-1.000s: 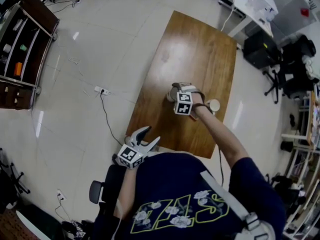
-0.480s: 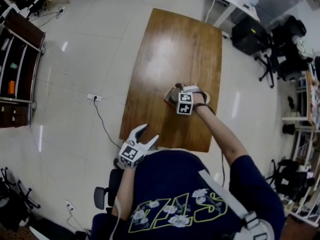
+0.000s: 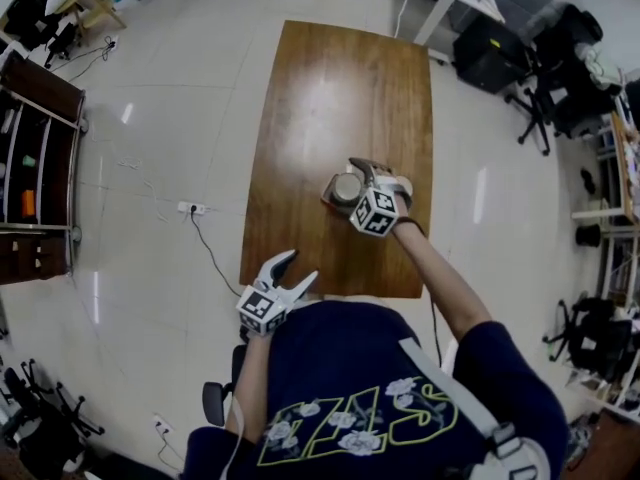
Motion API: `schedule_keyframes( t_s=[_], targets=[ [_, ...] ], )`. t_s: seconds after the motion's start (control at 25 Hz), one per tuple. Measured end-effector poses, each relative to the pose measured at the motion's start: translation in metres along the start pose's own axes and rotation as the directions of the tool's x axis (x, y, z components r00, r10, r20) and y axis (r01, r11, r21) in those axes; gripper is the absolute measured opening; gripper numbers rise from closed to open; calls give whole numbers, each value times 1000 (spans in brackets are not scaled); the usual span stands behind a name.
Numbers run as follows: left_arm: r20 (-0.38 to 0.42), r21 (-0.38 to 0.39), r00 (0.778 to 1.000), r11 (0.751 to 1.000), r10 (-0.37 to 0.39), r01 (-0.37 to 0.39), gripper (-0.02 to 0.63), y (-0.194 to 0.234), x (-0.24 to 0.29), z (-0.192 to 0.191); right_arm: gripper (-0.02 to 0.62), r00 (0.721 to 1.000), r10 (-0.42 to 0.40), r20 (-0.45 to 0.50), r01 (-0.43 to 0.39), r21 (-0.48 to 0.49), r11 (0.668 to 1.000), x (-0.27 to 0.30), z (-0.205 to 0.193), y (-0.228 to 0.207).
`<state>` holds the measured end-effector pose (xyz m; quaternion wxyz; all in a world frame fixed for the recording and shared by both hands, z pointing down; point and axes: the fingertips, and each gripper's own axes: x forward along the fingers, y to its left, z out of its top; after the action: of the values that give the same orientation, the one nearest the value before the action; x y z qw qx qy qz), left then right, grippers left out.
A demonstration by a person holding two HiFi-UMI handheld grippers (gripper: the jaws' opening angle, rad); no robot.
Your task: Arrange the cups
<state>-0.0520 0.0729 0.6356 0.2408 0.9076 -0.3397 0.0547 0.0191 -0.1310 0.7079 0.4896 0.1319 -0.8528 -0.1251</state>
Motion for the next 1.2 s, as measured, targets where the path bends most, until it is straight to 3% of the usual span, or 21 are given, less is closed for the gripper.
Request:
schedule_keyframes(
  t_s=[0.08,0.16,0.24,0.36,0.44,0.6,0.68,0.84,1.2],
  targets=[
    [-15,-7,1000,1000,-24,24,236,-3,5,-2,531,989,-55,139,34,151,988,-30,7,2],
    [-24,-6,998,998,-60,60,234,-5,10,4,524,952,-124,279,31,315,949,-63,9,16],
    [-28,9,993,994,-112,112,190,-12,21,27,498,897,-203,394,-5,467,884,-98,9,36],
    [-48,21,983,984,-176,177,58,-15,39,26,360,821,-307,482,-87,636,767,-139,2,71],
    [-60,26,974,975,-217,219,0,-17,47,21,342,809,-340,479,-125,705,698,-151,-8,94],
    [-102,62,951,952,-293,299,0,-30,64,13,288,835,-353,423,-141,783,606,-153,-29,130],
    [-137,89,935,936,-326,339,0,-39,71,2,281,835,-370,408,-129,798,588,-155,-35,138],
    [-180,112,916,918,-359,381,0,-60,84,3,278,818,-412,402,-103,807,582,-166,-38,140],
    [-184,98,924,929,-336,357,0,-65,87,2,267,805,-427,412,-110,811,575,-176,-52,160]
  ],
)
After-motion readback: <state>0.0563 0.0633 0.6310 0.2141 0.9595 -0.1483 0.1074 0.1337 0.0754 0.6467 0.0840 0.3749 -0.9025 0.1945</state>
